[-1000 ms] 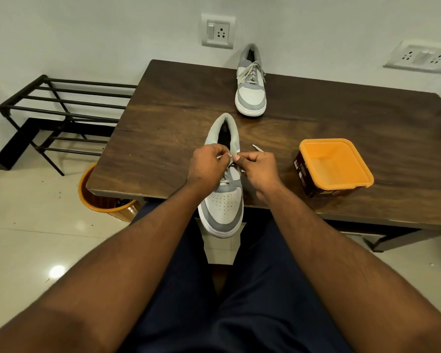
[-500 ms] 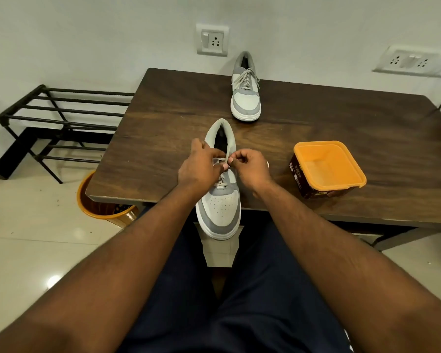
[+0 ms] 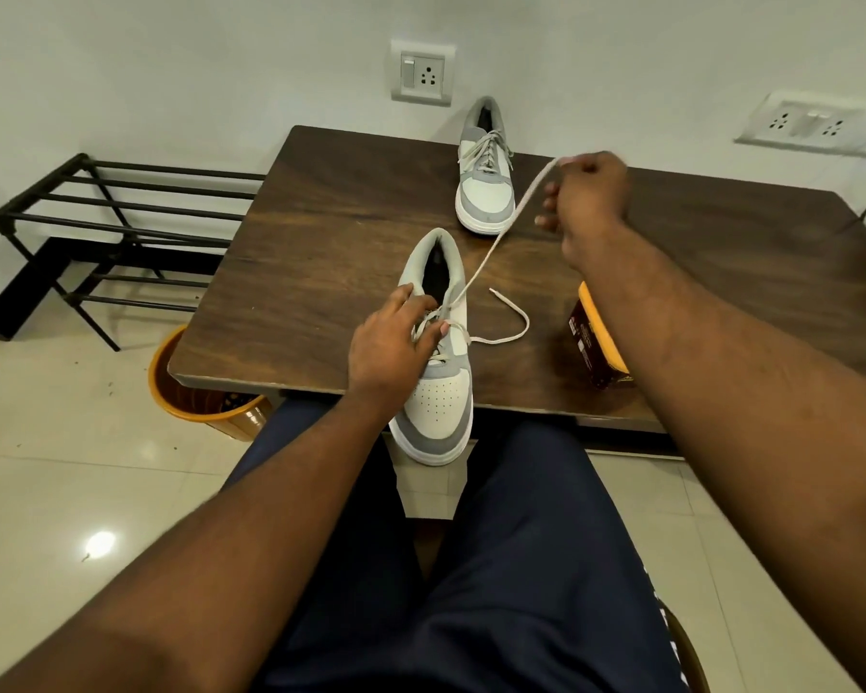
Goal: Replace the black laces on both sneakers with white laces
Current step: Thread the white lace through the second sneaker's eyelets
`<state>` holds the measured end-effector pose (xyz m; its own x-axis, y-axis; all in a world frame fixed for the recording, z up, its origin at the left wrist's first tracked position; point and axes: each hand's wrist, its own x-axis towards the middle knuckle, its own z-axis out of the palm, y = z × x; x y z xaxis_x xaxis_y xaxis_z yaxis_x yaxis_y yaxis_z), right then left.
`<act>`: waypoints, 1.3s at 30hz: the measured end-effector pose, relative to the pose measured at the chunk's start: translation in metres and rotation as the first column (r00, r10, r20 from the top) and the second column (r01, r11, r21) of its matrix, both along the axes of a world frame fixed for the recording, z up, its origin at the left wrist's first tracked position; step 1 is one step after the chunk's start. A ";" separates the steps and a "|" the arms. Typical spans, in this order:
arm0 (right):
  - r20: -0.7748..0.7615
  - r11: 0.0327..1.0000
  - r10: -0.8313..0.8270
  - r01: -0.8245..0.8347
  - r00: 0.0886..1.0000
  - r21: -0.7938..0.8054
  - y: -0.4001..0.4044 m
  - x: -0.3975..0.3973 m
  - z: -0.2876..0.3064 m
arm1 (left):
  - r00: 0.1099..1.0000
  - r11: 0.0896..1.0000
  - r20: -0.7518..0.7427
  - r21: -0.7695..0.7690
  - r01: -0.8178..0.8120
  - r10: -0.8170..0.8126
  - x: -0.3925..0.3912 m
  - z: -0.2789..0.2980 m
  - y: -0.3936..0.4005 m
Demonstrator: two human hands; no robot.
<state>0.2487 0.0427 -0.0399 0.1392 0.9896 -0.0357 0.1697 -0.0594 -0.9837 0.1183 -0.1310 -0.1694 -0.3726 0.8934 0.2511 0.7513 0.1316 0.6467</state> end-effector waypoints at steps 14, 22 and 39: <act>0.195 0.844 0.532 -0.498 0.824 -0.198 -0.082 -0.018 -0.092 | 1.000 0.999 0.020 0.031 -0.013 0.012 0.002 -0.015 0.002; 0.686 0.863 0.299 -0.495 0.663 0.102 -0.013 0.001 -0.026 | 0.998 1.000 0.066 0.004 -0.014 0.014 0.007 -0.018 -0.005; 0.408 0.891 0.445 -0.442 0.797 -0.109 -0.127 0.004 -0.126 | 0.963 0.999 0.270 -0.035 0.029 -0.018 0.019 -0.033 -0.043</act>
<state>0.2530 -0.0840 -0.1663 -0.3114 0.9466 -0.0834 0.5665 0.1144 -0.8161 0.1370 -0.1738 -0.2027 -0.4004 0.9097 0.1096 0.5532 0.1447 0.8204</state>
